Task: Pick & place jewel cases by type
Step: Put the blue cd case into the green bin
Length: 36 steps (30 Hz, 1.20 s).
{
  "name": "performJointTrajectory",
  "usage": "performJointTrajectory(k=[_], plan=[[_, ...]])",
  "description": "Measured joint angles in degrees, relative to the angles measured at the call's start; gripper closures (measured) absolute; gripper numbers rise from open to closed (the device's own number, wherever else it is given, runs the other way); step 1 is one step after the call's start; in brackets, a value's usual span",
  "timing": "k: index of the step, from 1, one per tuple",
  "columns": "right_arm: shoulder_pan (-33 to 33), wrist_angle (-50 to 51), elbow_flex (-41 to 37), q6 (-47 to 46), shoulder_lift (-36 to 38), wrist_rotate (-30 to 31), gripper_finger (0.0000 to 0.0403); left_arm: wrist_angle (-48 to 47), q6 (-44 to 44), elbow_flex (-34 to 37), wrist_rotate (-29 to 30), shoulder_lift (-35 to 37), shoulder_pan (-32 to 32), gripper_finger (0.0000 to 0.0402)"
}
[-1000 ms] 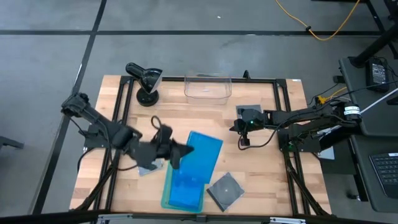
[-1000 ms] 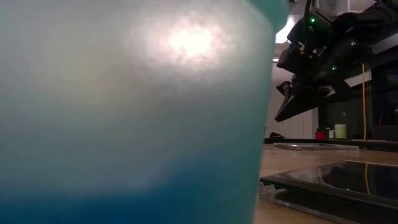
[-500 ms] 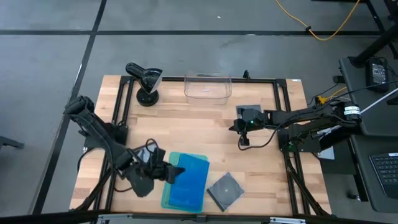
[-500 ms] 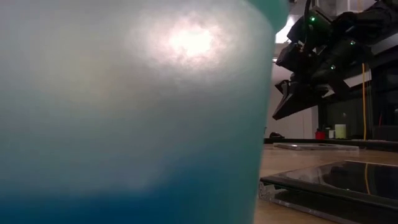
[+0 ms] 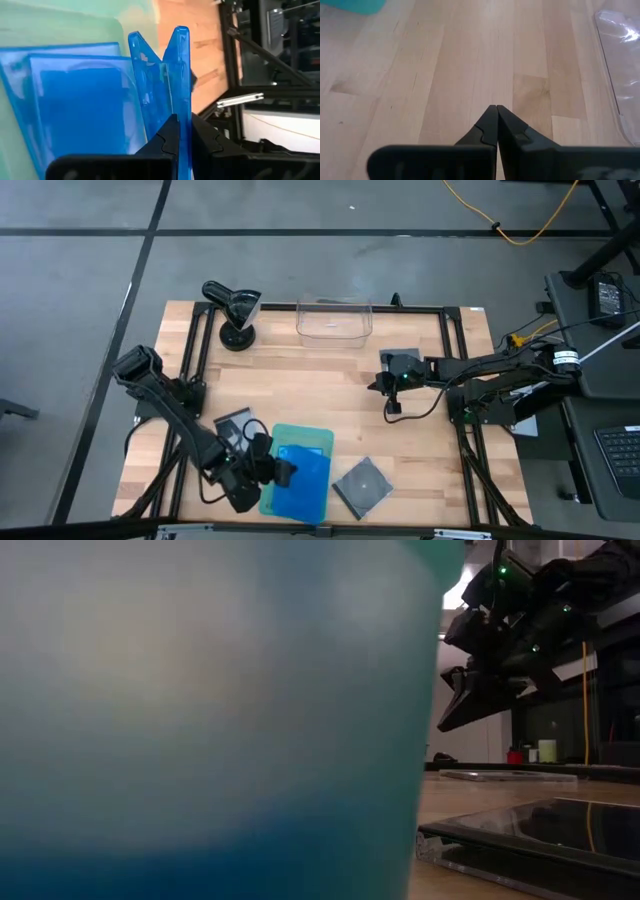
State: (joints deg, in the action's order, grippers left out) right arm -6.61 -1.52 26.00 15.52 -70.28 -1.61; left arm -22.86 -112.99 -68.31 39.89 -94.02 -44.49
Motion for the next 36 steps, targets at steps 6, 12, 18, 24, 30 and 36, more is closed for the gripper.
performJointTrajectory(k=[6,12,18,24,30,36], plan=[[0.0,0.1,0.0,0.0,0.0,0.0,0.0397,-2.9,0.0,0.0,-1.4,0.0,1.3,0.0394],[0.0,0.2,0.0,0.2,0.0,-0.1,0.0397,-4.3,0.1,0.0,-4.2,0.0,2.5,0.0394],[0.0,0.4,0.0,2.5,0.0,-0.1,0.0397,-4.3,0.9,0.1,-7.4,-1.0,4.6,0.0393],[0.0,0.9,0.0,4.4,0.0,-0.2,0.0397,-3.3,1.2,0.2,-11.2,-2.8,6.2,0.0390],[0.0,1.0,0.0,7.1,0.0,-0.1,0.0397,-2.3,2.1,0.1,-10.9,-2.8,7.5,0.0364],[0.0,1.0,0.0,7.7,0.0,-0.1,0.0397,-0.1,3.6,0.1,-14.5,-2.8,8.4,0.0316]])
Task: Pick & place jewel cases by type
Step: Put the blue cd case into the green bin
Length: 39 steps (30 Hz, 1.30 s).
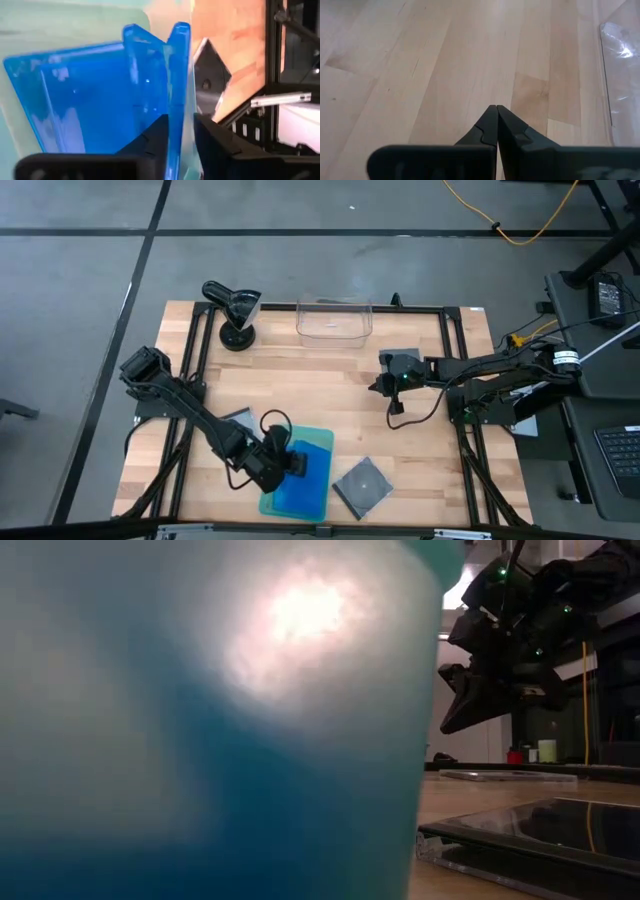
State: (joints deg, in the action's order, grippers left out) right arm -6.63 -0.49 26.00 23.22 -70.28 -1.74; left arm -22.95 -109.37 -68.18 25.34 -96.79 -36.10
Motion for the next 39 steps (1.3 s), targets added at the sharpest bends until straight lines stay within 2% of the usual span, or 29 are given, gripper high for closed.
performJointTrajectory(k=[9,14,18,25,29,39], plan=[[0.0,0.0,0.0,2.8,0.0,0.0,0.0397,2.1,-0.3,0.0,-10.6,0.8,0.0,0.0203],[0.0,-0.1,0.0,2.8,0.0,0.0,0.0397,-0.1,-1.7,0.0,-16.8,1.6,0.3,0.0164],[0.0,-0.1,0.0,2.7,0.0,0.0,0.0397,-1.9,-2.4,0.0,-22.7,1.7,1.1,0.0157],[0.0,-0.1,0.0,2.6,0.0,0.0,0.0397,-2.8,-1.5,0.0,-29.2,1.7,3.5,0.0157],[0.0,-0.1,0.0,2.6,0.0,-1.3,0.0397,-4.9,-0.3,-0.2,-37.0,1.7,5.1,0.0157],[0.0,-0.1,0.0,2.8,0.0,-2.4,0.0397,-13.8,9.4,-2.6,-42.8,1.8,9.7,0.0157]])
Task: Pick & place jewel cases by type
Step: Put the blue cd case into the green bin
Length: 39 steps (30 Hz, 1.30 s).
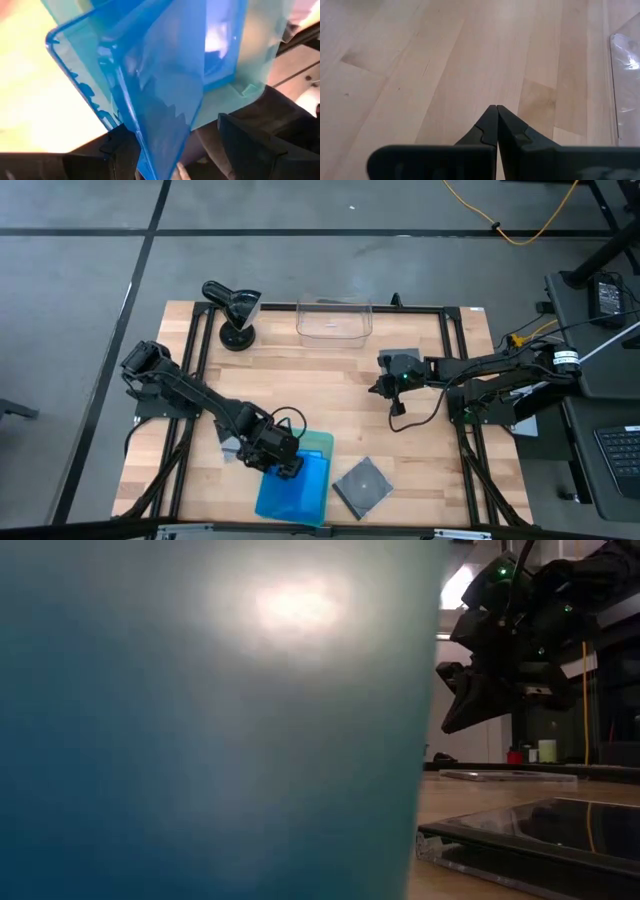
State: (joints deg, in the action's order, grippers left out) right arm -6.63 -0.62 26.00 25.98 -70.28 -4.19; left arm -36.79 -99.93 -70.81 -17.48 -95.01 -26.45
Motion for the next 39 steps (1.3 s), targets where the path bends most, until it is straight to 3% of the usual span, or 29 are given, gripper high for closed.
performJointTrajectory(k=[4,13,21,23,27,29,33,36,39], plan=[[0.0,0.0,0.0,0.0,0.0,0.0,0.0397,0.9,3.4,-0.4,1.3,-0.1,1.8,0.0157],[0.0,-0.7,0.0,0.1,0.0,0.0,0.0397,-1.1,7.7,-0.4,-3.9,-1.1,5.2,0.0158],[0.0,-2.2,0.0,0.1,0.0,0.0,0.0397,-4.8,14.7,-4.8,0.0,-1.0,5.8,0.0174],[0.0,-2.6,0.0,0.2,0.0,0.0,0.0397,-7.4,18.6,-5.4,3.3,-0.9,5.9,0.0182],[-0.8,-3.3,0.0,0.2,0.0,0.0,0.0397,-9.7,21.8,-6.4,2.1,-1.2,7.0,0.0192],[-1.1,-3.3,0.0,0.1,0.0,0.0,0.0397,-9.5,24.4,-7.9,5.9,-1.5,6.5,0.0194],[-2.1,-3.3,0.0,0.1,0.0,0.0,0.0397,-10.6,26.5,-9.6,0.4,-5.9,7.1,0.0194],[-2.6,-3.2,0.0,0.1,-0.1,-0.1,0.0397,-11.2,31.3,-14.2,2.6,-8.7,6.7,0.0194],[-3.1,-3.2,0.0,0.1,-0.2,-0.3,0.0397,-20.1,33.9,-19.0,-5.3,-15.2,7.2,0.0194]])
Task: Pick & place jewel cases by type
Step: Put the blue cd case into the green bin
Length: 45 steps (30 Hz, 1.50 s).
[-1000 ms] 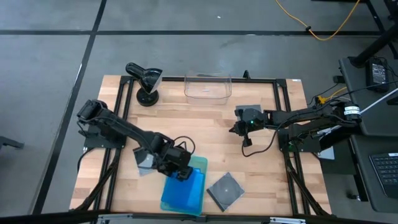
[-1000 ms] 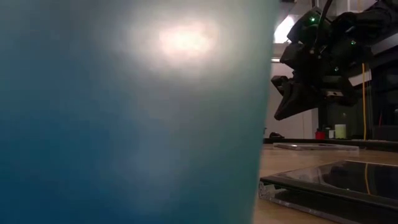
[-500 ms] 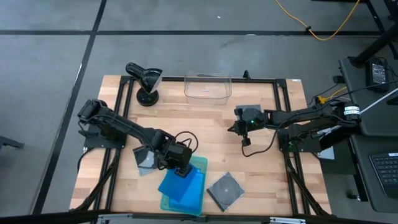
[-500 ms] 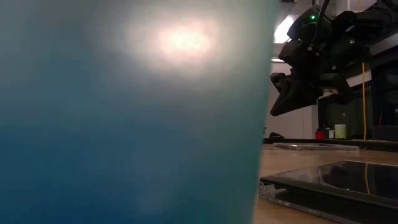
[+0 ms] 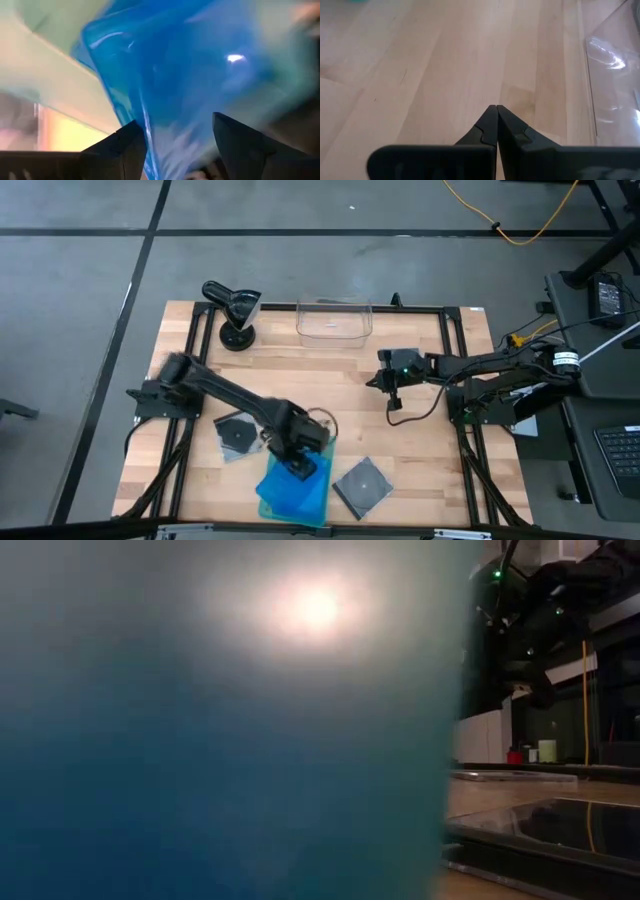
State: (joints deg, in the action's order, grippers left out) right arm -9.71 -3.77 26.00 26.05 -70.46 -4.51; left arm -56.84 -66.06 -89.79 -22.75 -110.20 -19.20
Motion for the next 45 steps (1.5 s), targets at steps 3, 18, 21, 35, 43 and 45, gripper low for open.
performJointTrajectory(k=[3,18,21,35,43,45], plan=[[-0.1,0.0,0.0,0.0,0.0,-0.1,0.0397,-6.9,6.3,-6.9,5.5,-3.4,-1.1,0.0194],[-0.1,-4.6,0.0,1.3,0.0,-3.1,0.0397,-10.4,11.6,-14.6,12.5,-4.5,-0.1,0.0194],[-0.1,-8.4,0.0,0.1,0.0,-10.2,0.0397,-11.0,12.2,-14.3,13.6,-4.9,-0.3,0.0194],[4.2,-5.7,11.4,4.0,-4.3,-25.3,0.0399,-10.9,17.1,-14.4,15.3,-4.8,1.1,0.0194],[6.3,-4.0,20.7,6.0,-14.2,-33.5,0.0399,-9.4,19.9,-14.4,16.8,-4.8,2.7,0.0194],[7.1,-4.0,23.5,5.9,-16.6,-33.5,0.0399,-8.2,21.3,-14.4,17.1,-4.8,2.8,0.0194]])
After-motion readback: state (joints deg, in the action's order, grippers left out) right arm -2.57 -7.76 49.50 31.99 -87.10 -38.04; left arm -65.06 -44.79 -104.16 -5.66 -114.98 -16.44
